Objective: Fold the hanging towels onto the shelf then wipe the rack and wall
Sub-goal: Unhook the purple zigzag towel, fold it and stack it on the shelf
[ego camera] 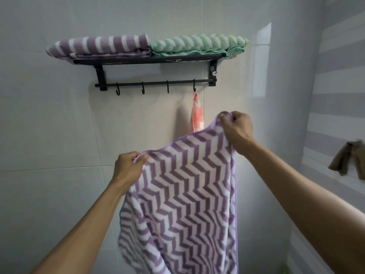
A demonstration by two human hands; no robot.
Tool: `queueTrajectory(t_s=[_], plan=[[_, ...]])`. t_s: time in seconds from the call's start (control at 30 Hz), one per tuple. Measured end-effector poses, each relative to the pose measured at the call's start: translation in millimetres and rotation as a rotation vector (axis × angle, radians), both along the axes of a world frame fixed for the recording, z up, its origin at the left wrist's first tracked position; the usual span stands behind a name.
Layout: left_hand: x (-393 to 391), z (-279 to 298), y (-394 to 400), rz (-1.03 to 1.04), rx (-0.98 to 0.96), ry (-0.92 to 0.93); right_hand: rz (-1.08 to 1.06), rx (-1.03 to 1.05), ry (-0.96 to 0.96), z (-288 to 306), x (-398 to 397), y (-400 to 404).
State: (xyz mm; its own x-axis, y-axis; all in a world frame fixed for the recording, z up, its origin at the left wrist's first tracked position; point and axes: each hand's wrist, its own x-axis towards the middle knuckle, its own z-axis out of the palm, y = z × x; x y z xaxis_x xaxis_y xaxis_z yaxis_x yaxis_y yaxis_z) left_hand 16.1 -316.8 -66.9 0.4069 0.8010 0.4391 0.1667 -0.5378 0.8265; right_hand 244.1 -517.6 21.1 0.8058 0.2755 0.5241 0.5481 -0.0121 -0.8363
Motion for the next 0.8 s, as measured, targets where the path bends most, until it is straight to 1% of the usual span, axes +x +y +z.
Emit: queueTrajectory(t_s=[0.07, 0.13, 0.17, 0.23, 0.27, 0.3, 0.37, 0.47, 0.6, 0.67, 0.73, 0.8], plan=[[11, 19, -9, -0.066, 0.061, -0.011, 0.229, -0.081, -0.098, -7, -25, 7], [21, 36, -21, -0.193, 0.093, 0.000, 0.506, -0.218, -0.126, -14, -47, 18], [25, 44, -28, -0.254, 0.101, 0.013, 0.576, -0.318, -0.128, -17, -56, 22], [27, 55, -40, -0.318, 0.121, 0.038, 0.622, -0.543, -0.173, -23, -64, 31], [26, 59, -44, -0.329, 0.134, 0.050, 0.641, -0.606, -0.195, -26, -65, 33], [23, 61, -44, -0.338, 0.142, 0.064, 0.646, -0.614, -0.198, -28, -67, 34], [14, 60, -41, -0.357, 0.134, 0.104, 0.613, -0.566, -0.172, -29, -64, 34], [-3, 45, -27, -0.354, 0.093, 0.211, 0.503, -0.455, -0.138, -21, -55, 28], [-32, 9, 3, -0.236, 0.054, 0.309, 0.303, -0.356, -0.055, -4, -25, 13], [-45, -7, 18, -0.154, 0.056, 0.371, 0.226, -0.345, 0.007, 0, -7, 3], [-53, -16, 25, -0.083, 0.049, 0.368, 0.166, -0.356, 0.044, 1, 6, -4], [-52, -17, 25, -0.008, 0.084, 0.284, 0.102, -0.364, 0.030, -1, 10, -8]])
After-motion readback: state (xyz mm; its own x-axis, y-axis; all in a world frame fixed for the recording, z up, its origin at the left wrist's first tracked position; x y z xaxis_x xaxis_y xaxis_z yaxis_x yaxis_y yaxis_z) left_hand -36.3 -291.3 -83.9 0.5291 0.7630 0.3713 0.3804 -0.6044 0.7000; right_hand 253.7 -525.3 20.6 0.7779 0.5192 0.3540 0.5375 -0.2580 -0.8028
